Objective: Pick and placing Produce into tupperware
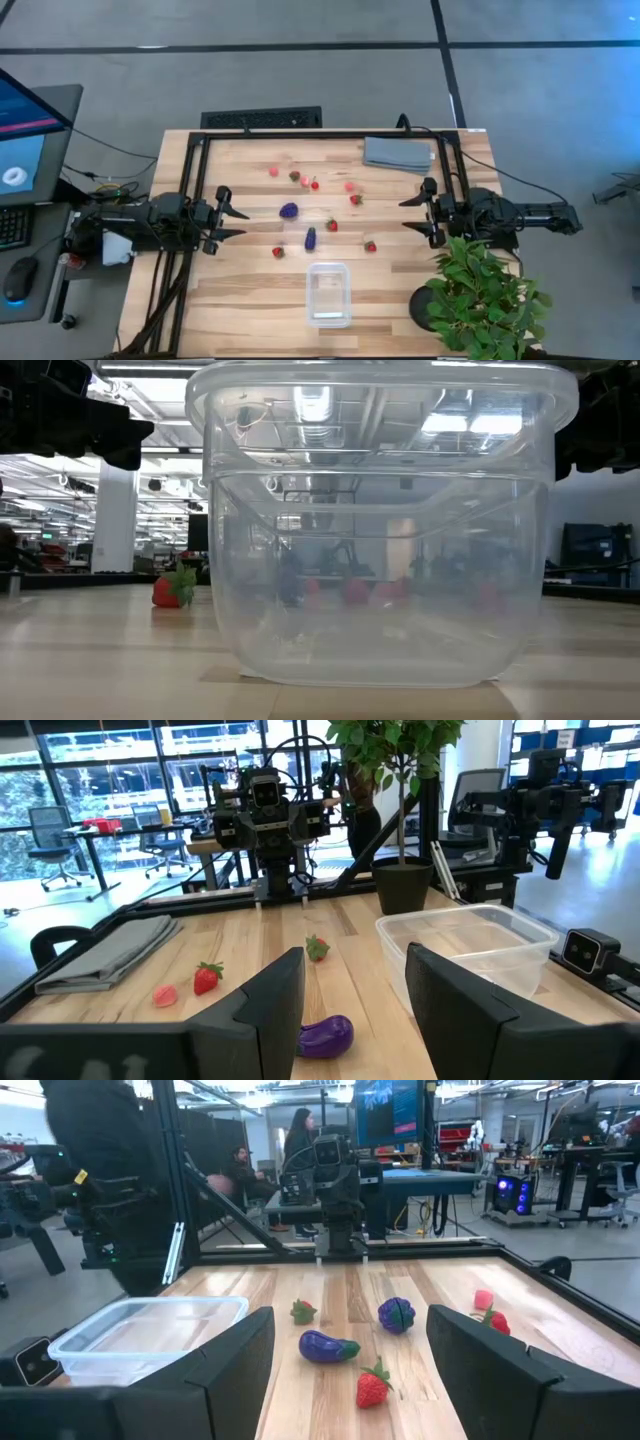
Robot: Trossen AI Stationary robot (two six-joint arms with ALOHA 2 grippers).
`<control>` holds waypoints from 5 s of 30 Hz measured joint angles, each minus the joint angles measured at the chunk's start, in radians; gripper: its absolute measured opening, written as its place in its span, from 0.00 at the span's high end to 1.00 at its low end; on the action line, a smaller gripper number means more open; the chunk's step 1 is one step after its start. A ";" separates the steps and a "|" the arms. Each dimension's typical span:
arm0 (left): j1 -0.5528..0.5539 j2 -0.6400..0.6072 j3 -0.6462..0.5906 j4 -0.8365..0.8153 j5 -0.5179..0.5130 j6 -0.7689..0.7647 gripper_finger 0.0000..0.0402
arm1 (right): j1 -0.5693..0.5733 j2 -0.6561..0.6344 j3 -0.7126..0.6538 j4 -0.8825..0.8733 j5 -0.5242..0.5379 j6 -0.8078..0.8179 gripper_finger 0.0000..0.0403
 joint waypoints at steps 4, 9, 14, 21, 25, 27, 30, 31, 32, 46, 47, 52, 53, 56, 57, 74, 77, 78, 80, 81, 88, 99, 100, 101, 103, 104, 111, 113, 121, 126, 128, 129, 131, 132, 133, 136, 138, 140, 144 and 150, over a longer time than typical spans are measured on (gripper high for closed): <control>0.000 0.000 0.000 0.000 0.000 0.000 0.58 | 0.000 0.000 0.000 0.000 0.000 0.000 0.29; 0.000 0.000 0.000 0.000 0.000 0.000 0.58 | 0.000 0.000 0.000 0.000 0.000 0.000 0.29; 0.000 0.000 0.000 0.000 0.000 0.000 0.58 | 0.000 0.000 0.000 0.000 0.000 0.000 0.29; 0.000 0.000 0.000 0.000 0.000 0.000 0.58 | 0.000 0.000 0.000 0.000 0.000 0.000 0.29; 0.000 0.000 0.000 0.000 0.000 0.000 0.58 | 0.000 0.000 0.000 0.000 0.000 0.000 0.29; 0.000 0.000 0.000 0.000 0.000 0.000 0.58 | 0.000 0.000 0.000 0.000 0.000 0.000 0.29; 0.000 0.000 0.000 0.000 0.000 0.000 0.58 | 0.000 0.000 0.000 0.000 0.000 0.000 0.29; 0.000 0.000 0.000 0.000 0.000 0.000 0.58 | 0.000 0.000 0.000 0.000 0.000 0.000 0.29; 0.000 0.000 0.000 0.000 0.000 0.000 0.58 | 0.000 0.000 0.000 0.000 0.000 0.000 0.29; 0.000 0.000 0.000 0.000 0.000 0.000 0.58 | 0.000 0.000 0.000 0.000 0.000 0.000 0.29; 0.000 0.000 0.000 0.000 0.000 0.000 0.58 | 0.000 0.000 0.000 0.000 0.000 0.000 0.29; 0.000 0.000 0.000 0.000 0.000 -0.003 0.58 | 0.000 0.000 0.000 0.000 0.000 0.000 0.29; 0.000 0.000 0.000 0.000 0.000 -0.013 0.58 | 0.000 0.000 0.000 0.000 0.000 0.000 0.29; 0.000 0.000 0.000 0.000 0.000 -0.063 0.58 | 0.000 0.000 0.000 0.000 0.000 0.000 0.29; 0.000 0.000 0.000 0.000 0.000 -0.081 0.58 | 0.000 0.000 0.000 0.000 0.000 0.000 0.29; 0.000 0.000 0.000 0.085 -0.170 -0.697 0.58 | 0.001 0.000 0.000 0.051 0.000 0.295 0.29; 0.000 0.000 0.000 0.083 -0.262 -0.802 0.58 | -0.001 0.000 0.000 0.109 0.039 0.529 0.29; 0.000 0.000 0.000 0.083 -0.296 -0.850 0.58 | -0.001 0.000 0.000 0.130 0.060 0.618 0.29; 0.000 0.000 0.000 0.083 -0.368 -0.974 0.58 | 0.000 0.000 0.000 0.165 0.103 0.820 0.29; 0.000 0.000 0.000 0.081 -0.404 -1.042 0.58 | 0.000 0.000 0.000 0.185 0.127 0.926 0.29; 0.000 0.000 0.000 0.033 -0.493 -1.260 0.58 | -0.001 0.000 0.000 0.189 0.203 1.195 0.29; 0.000 0.000 0.000 0.030 -0.500 -1.230 0.58 | -0.001 0.000 0.000 0.207 0.231 1.213 0.29; 0.000 0.000 0.000 0.030 -0.500 -1.232 0.58 | -0.001 0.000 0.000 0.208 0.238 1.213 0.29; 0.000 0.000 0.000 0.030 -0.500 -1.233 0.58 | -0.001 0.000 0.000 0.207 0.239 1.213 0.29; 0.000 0.000 0.000 0.030 -0.500 -1.233 0.58 | -0.001 0.000 0.000 0.205 0.239 1.213 0.29; 0.000 0.000 0.000 0.030 -0.500 -1.233 0.58 | -0.001 0.000 0.000 0.200 0.241 1.212 0.29; 0.000 0.000 0.000 0.029 -0.499 -1.223 0.58 | 0.001 0.000 0.000 0.119 0.266 1.115 0.29; 0.000 0.000 0.000 0.029 -0.499 -1.185 0.58 | 0.001 0.000 0.000 0.102 0.265 1.093 0.29; 0.000 0.000 0.000 0.028 -0.495 -1.080 0.58 | -0.006 0.000 0.000 0.074 0.266 0.937 0.29; 0.001 0.000 0.005 0.019 -0.432 -0.942 0.58 | -0.014 0.000 0.000 0.074 0.273 0.974 0.29; 0.001 0.010 0.027 -0.013 -0.389 -0.831 0.58 | -0.019 0.000 0.000 0.074 0.290 0.973 0.29; 0.001 0.024 0.045 -0.015 -0.362 -0.771 0.58 | -0.020 0.000 0.000 0.074 0.296 0.969 0.29; 0.001 0.055 0.094 -0.029 -0.323 -0.651 0.58 | -0.021 0.000 0.000 0.080 0.301 0.953 0.29; 0.001 0.078 0.122 -0.046 -0.310 -0.594 0.58 | -0.020 0.000 0.000 0.082 0.307 0.941 0.29; 0.001 0.107 0.152 -0.072 -0.308 -0.540 0.58 | -0.021 0.000 0.000 0.081 0.319 0.935 0.29; 0.001 0.208 0.248 -0.178 -0.348 -0.387 0.58 | -0.021 0.000 0.000 0.081 0.337 0.923 0.29; 0.001 0.286 0.318 -0.275 -0.459 -0.307 0.58 | -0.021 0.000 0.000 0.081 0.346 0.902 0.29; 0.002 0.365 0.372 -0.386 -0.604 -0.246 0.58 | -0.021 0.000 0.000 0.081 0.346 0.897 0.29; 0.010 0.511 0.434 -0.449 -0.795 -0.172 0.58 | -0.021 0.000 0.000 0.081 0.347 0.897 0.29; 0.131 0.718 0.470 -0.464 -0.605 -0.077 0.58 | -0.021 0.000 0.000 0.081 0.347 0.898 0.29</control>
